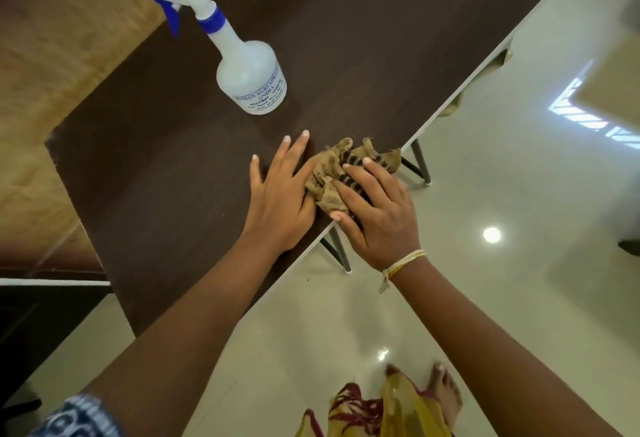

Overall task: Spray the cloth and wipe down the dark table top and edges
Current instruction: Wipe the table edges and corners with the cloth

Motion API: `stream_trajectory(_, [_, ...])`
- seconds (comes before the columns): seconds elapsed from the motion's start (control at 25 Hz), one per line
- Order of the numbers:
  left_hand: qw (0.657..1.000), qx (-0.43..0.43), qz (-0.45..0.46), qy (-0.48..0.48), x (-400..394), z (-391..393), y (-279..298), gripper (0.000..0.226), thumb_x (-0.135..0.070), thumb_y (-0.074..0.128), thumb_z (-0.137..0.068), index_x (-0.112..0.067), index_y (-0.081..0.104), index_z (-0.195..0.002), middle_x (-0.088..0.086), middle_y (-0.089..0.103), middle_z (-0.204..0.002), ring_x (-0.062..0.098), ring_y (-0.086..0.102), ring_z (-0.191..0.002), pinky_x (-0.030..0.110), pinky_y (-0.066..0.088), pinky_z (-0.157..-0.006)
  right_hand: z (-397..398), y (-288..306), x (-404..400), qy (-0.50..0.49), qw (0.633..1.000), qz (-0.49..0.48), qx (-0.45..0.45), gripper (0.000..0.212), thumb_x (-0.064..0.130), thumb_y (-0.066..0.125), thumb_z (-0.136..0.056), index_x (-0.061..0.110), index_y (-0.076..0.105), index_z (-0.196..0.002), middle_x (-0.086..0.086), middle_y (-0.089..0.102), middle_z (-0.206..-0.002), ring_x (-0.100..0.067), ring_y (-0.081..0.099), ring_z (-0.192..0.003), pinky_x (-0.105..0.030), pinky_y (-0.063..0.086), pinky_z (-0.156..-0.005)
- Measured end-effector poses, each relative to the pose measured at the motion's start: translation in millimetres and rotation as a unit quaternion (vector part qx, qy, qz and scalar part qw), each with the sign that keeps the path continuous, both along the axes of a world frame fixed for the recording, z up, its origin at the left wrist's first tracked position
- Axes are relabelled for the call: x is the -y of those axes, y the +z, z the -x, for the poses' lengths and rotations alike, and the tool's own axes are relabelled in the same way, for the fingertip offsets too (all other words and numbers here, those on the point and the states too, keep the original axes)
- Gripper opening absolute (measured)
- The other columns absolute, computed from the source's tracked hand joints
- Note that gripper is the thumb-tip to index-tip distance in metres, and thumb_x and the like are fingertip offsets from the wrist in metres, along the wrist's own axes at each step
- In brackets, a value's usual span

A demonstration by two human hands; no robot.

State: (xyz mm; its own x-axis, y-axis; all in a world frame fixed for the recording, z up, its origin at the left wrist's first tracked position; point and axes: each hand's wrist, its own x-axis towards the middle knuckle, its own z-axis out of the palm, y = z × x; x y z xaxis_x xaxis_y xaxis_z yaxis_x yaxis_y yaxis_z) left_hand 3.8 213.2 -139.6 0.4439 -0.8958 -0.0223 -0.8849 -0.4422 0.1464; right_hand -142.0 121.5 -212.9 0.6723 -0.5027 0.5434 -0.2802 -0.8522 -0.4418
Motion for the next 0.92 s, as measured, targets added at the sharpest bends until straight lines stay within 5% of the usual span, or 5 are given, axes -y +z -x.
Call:
stream_trajectory(0.28, [0.997, -0.027, 0.071, -0.004, 125.7, 15.3, -1.4, 0.043, -0.028, 0.039, -0.099, -0.028, 0.042, -0.143, -0.003, 0.021, -0.162, 0.019, 0.013, -0.151, 0.063, 0.006, -0.115, 1.2, 3.0, 163.0, -0.094, 0.995, 0.014, 0.038, 0.039, 0.040, 0.043, -0.101, 0.016, 0.068, -0.118, -0.006, 0.063, -0.127, -0.026, 0.050, -0.125, -0.035, 0.037, -0.105])
stream_trajectory(0.52, [0.995, -0.063, 0.077, -0.007, 198.2, 26.8, -7.2, 0.046, -0.030, 0.037, -0.101, -0.033, 0.036, -0.147, -0.003, 0.020, -0.162, 0.017, 0.010, -0.151, 0.061, 0.002, -0.116, 3.3, 14.3, 254.5, -0.156, 0.984, -0.069, 0.043, 0.039, 0.039, 0.040, -0.101, 0.017, 0.066, -0.121, -0.002, 0.061, -0.127, -0.021, 0.046, -0.126, -0.029, 0.035, -0.108])
stream_trajectory(0.92, [0.997, -0.040, 0.068, 0.007, 201.2, 28.9, -9.8, 0.044, -0.036, 0.038, -0.097, -0.030, 0.044, -0.140, -0.006, 0.027, -0.160, 0.014, 0.017, -0.150, 0.058, 0.009, -0.118, -5.5, 14.2, 175.6, -0.126, 0.954, -0.242, 0.123, 0.033, 0.030, 0.045, -0.101, 0.014, 0.067, -0.120, -0.003, 0.053, -0.139, -0.020, 0.026, -0.145, -0.028, 0.017, -0.120])
